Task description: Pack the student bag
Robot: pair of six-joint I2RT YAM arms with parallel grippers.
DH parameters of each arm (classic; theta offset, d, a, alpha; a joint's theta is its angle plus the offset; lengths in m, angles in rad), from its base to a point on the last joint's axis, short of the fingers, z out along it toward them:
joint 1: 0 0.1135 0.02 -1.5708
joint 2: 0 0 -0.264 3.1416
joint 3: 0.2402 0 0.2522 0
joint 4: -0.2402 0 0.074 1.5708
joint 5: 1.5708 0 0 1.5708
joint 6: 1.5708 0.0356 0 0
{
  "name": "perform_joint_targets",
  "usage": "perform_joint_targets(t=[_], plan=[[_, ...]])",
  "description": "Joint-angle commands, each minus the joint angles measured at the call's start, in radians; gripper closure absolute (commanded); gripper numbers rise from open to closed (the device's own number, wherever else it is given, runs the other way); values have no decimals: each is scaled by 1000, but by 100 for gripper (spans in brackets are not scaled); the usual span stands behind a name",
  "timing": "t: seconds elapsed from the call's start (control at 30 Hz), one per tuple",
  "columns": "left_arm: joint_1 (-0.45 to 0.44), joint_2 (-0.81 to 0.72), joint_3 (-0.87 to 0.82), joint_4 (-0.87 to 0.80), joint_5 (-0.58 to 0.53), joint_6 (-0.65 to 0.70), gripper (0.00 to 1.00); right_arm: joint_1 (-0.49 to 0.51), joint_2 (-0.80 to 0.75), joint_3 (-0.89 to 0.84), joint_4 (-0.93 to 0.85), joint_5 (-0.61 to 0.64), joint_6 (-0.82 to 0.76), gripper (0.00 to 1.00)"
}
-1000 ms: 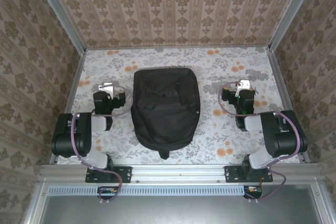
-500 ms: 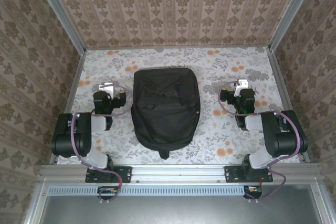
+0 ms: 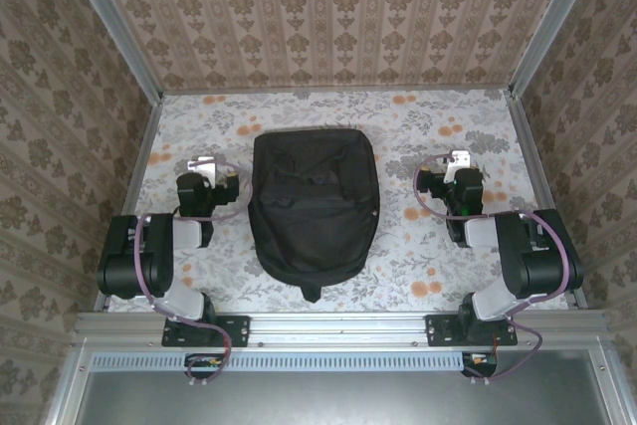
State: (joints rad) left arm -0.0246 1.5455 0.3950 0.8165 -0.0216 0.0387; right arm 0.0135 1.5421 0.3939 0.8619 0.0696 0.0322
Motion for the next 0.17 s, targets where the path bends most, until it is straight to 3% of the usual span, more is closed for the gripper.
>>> perform_joint_targets(t=[0.0,0.13], plan=[[6,-9,17,24,15,14,0,2,-13,13,-7,-22,-6,0],[10,-10,15,25,20,15,0,2,-13,13,-6,-22,-7,0]])
